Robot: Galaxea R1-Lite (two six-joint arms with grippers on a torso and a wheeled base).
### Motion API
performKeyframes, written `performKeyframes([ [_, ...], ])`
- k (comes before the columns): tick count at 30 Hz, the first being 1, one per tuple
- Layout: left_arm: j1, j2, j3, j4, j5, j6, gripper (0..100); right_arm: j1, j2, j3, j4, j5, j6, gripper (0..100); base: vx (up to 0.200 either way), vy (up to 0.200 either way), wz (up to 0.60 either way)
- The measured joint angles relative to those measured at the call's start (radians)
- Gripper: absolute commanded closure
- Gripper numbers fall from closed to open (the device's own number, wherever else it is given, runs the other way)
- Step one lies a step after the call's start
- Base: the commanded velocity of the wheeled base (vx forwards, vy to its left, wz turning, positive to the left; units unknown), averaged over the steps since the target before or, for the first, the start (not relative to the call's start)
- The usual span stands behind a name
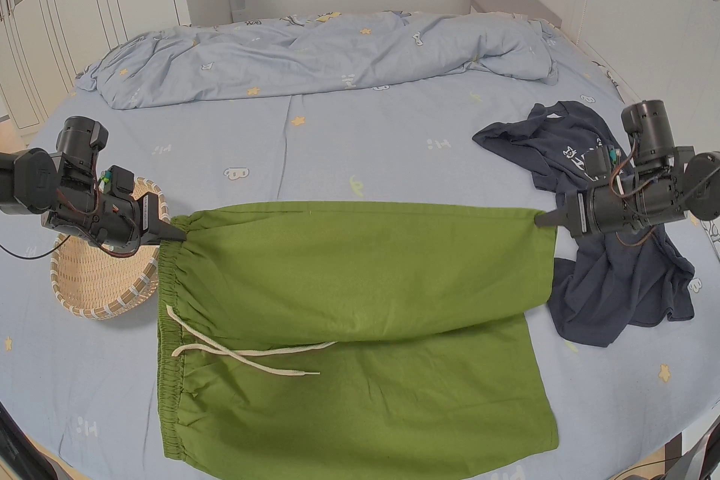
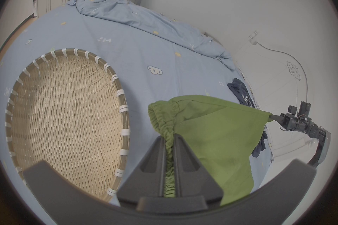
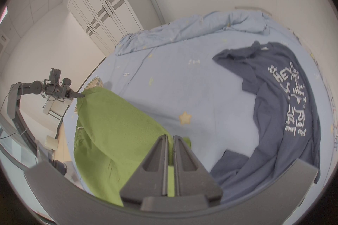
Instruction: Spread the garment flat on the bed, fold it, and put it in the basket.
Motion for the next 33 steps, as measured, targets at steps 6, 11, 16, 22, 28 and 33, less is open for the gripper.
performKeyframes([
  [6, 0.022, -0.021, 0.059, -0.193, 0.005, 0.002, 100, 0.03, 0.057, -0.124, -0.007, -0.053, 0.011, 100, 0.0, 0.0, 0.0],
  [11, 0.028, -0.027, 0.138, -0.332, 0.021, 0.006, 100, 0.065, 0.101, -0.194, -0.027, -0.103, 0.019, 100, 0.0, 0.0, 0.0],
  [16, 0.03, -0.027, 0.17, -0.349, 0.029, 0.007, 100, 0.139, 0.101, -0.206, -0.033, -0.136, 0.024, 100, 0.0, 0.0, 0.0],
  [22, 0.029, -0.021, 0.177, -0.354, 0.031, 0.009, 100, 0.193, 0.052, -0.204, -0.037, -0.153, 0.017, 100, 0.0, 0.0, 0.0],
  [28, 0.029, -0.014, 0.175, -0.359, 0.031, 0.009, 100, 0.162, 0.067, -0.221, -0.064, -0.175, 0.014, 100, 0.0, 0.0, 0.0],
  [33, 0.029, 0.007, 0.162, -0.385, 0.034, 0.009, 100, 0.134, 0.124, -0.226, -0.176, -0.214, 0.017, 100, 0.0, 0.0, 0.0],
])
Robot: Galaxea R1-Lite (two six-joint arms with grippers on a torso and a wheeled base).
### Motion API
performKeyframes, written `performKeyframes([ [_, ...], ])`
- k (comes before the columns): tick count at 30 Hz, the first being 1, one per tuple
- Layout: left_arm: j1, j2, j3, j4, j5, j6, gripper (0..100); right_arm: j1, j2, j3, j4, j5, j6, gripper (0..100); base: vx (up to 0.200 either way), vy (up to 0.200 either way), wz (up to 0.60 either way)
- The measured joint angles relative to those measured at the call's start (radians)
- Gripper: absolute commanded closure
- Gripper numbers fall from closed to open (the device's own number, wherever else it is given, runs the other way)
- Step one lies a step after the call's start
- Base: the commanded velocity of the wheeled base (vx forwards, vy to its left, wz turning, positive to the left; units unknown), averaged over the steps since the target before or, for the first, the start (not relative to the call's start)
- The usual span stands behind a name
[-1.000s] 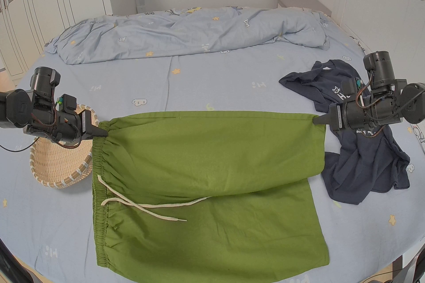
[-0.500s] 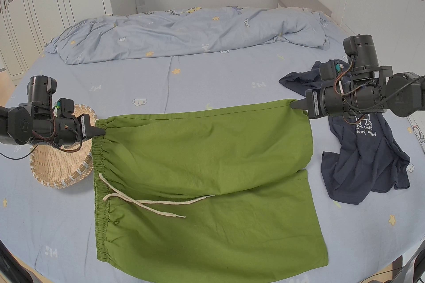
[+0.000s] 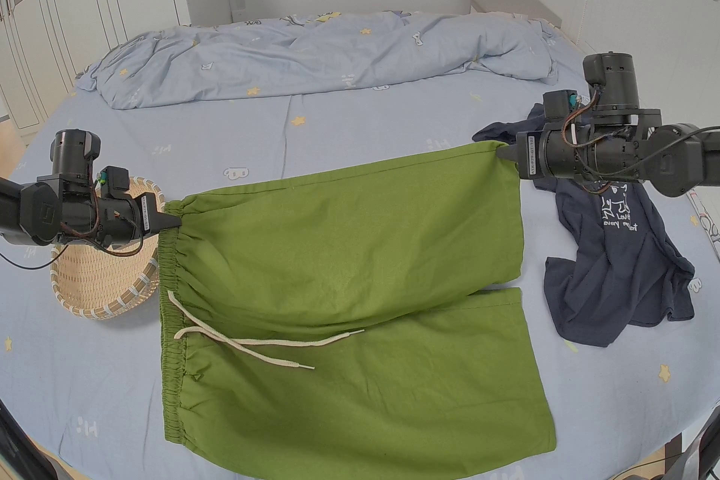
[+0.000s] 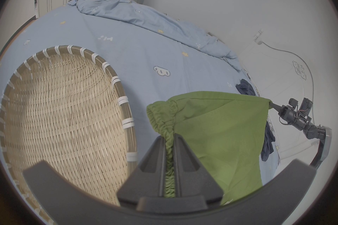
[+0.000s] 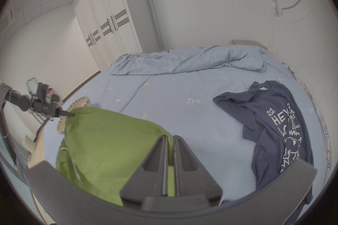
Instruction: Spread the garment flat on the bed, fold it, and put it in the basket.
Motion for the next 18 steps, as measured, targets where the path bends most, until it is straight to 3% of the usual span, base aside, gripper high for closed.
performKeyframes([
  [6, -0.001, 0.04, -0.024, -0.03, 0.017, 0.001, 100, -0.02, 0.091, -0.01, -0.158, -0.066, 0.003, 100, 0.0, 0.0, 0.0],
  [18, 0.001, 0.113, -0.079, -0.041, 0.031, 0.003, 100, -0.037, 0.267, -0.111, -0.237, -0.081, -0.005, 100, 0.0, 0.0, 0.0],
])
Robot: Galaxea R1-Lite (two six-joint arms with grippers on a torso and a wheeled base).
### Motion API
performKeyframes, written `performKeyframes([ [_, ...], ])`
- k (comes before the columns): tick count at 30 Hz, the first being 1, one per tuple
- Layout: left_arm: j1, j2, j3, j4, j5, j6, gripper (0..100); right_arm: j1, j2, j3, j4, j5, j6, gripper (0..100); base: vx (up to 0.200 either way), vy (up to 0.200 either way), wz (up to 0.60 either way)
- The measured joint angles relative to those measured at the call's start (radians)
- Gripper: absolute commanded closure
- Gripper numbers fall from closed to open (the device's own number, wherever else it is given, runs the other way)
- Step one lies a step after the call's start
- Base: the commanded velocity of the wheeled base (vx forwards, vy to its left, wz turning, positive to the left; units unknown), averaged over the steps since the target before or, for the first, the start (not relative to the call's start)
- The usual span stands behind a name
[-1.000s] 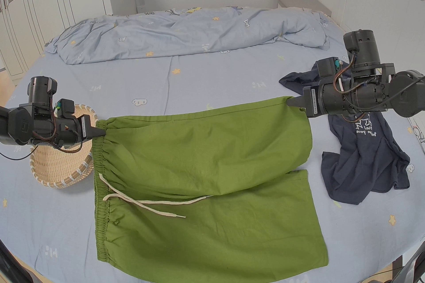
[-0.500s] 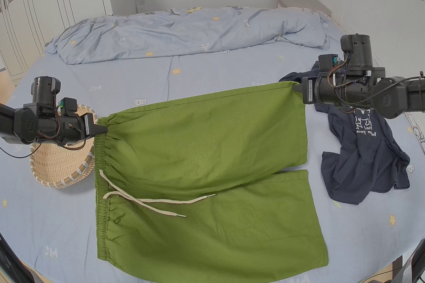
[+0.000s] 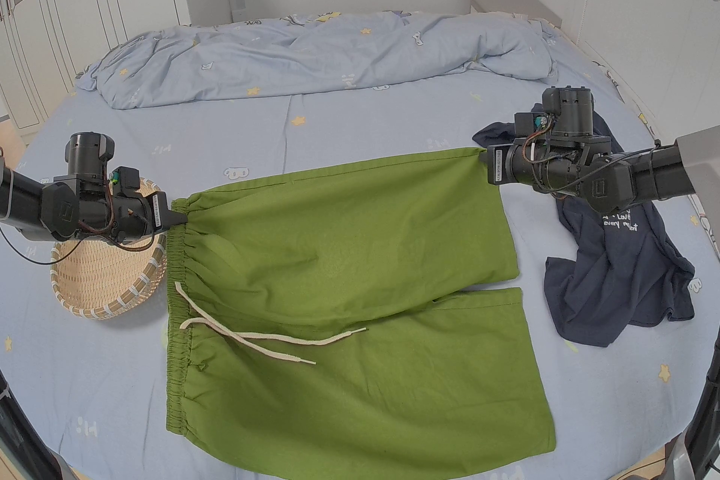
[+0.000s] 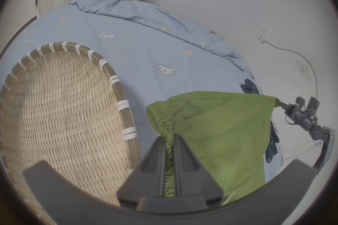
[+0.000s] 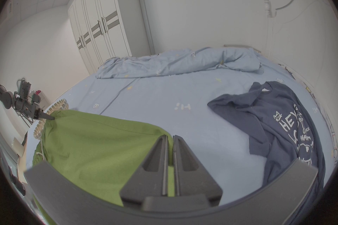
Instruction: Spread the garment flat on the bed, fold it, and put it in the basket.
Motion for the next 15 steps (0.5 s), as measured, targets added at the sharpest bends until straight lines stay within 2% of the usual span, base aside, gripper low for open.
performKeyframes([
  [9, -0.006, 0.032, -0.027, -0.001, 0.017, 0.0, 100, 0.005, 0.027, -0.029, -0.027, -0.016, 0.003, 100, 0.0, 0.0, 0.0],
  [15, -0.006, 0.036, -0.027, 0.0, 0.019, 0.0, 100, 0.066, -0.11, 0.015, 0.061, -0.021, 0.005, 100, 0.0, 0.0, 0.0],
])
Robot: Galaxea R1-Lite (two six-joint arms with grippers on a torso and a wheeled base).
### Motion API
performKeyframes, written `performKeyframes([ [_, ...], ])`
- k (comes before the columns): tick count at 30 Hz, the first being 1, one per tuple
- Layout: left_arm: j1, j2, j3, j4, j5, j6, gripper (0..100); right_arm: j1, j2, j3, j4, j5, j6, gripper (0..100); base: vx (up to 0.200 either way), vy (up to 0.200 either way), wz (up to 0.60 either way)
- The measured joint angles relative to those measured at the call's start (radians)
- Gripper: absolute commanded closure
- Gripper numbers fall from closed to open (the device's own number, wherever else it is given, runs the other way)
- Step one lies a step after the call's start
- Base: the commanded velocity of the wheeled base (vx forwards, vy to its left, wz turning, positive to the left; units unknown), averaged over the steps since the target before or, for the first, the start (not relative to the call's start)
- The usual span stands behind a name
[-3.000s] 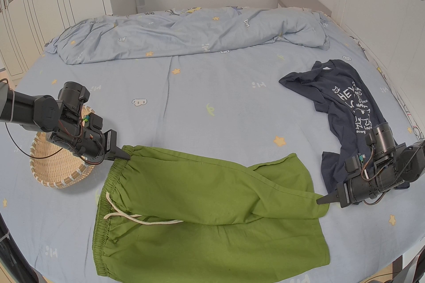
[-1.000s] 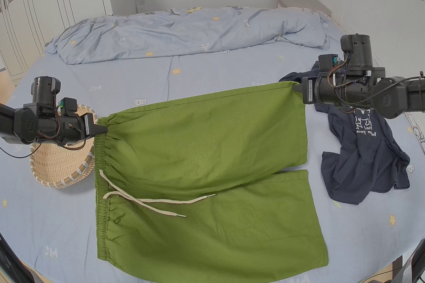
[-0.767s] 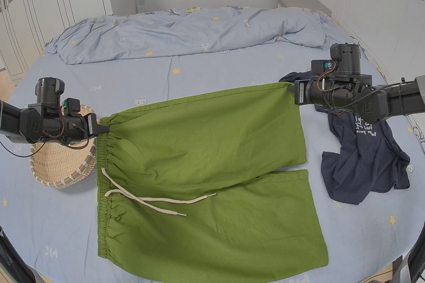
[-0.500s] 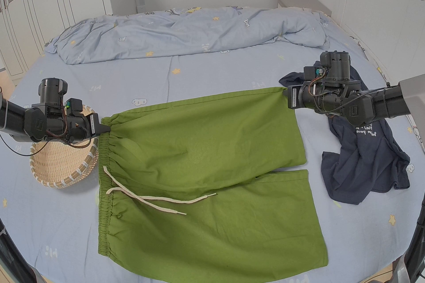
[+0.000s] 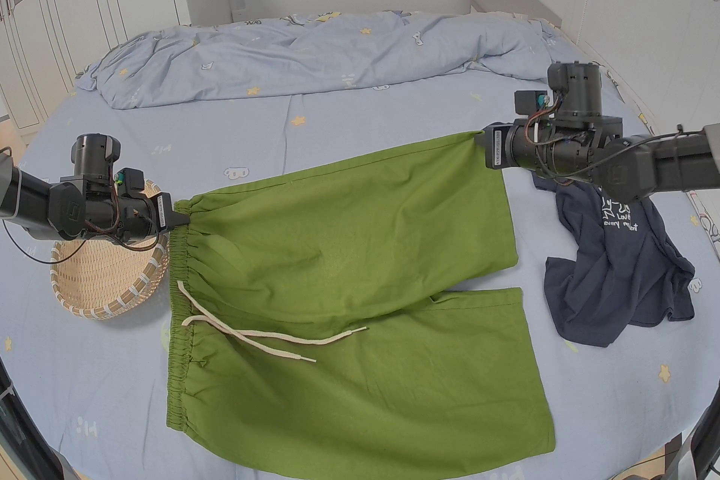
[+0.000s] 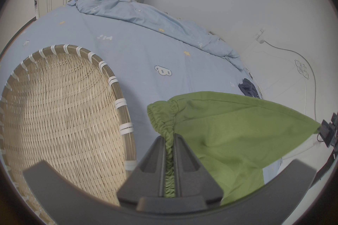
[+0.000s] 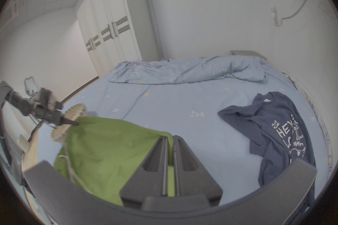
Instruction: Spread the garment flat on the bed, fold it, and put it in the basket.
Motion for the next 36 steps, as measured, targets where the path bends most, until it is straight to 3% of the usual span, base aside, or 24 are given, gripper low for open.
performKeyframes([
  [8, -0.005, -0.009, 0.009, 0.0, -0.001, 0.0, 100, 0.188, -0.296, 0.084, 0.315, -0.026, 0.001, 100, 0.0, 0.0, 0.0],
  [11, -0.006, -0.02, 0.017, 0.0, -0.002, 0.0, 100, 0.264, -0.397, 0.141, 0.372, -0.054, 0.003, 100, 0.0, 0.0, 0.0],
  [17, -0.007, -0.042, 0.029, 0.0, -0.003, 0.003, 100, 0.324, -0.525, 0.219, 0.406, -0.078, 0.033, 100, 0.0, 0.0, 0.0],
  [22, -0.005, -0.052, 0.038, 0.0, -0.003, 0.004, 100, 0.327, -0.578, 0.246, 0.464, -0.078, 0.092, 100, 0.0, 0.0, 0.0],
  [28, -0.006, -0.063, 0.05, 0.0, -0.003, 0.005, 100, 0.259, -0.6, 0.304, 0.47, -0.047, 0.141, 100, 0.0, 0.0, 0.0],
  [36, -0.007, -0.074, 0.06, 0.0, -0.001, 0.006, 100, 0.12, -0.539, 0.387, 0.257, 0.076, 0.143, 100, 0.0, 0.0, 0.0],
])
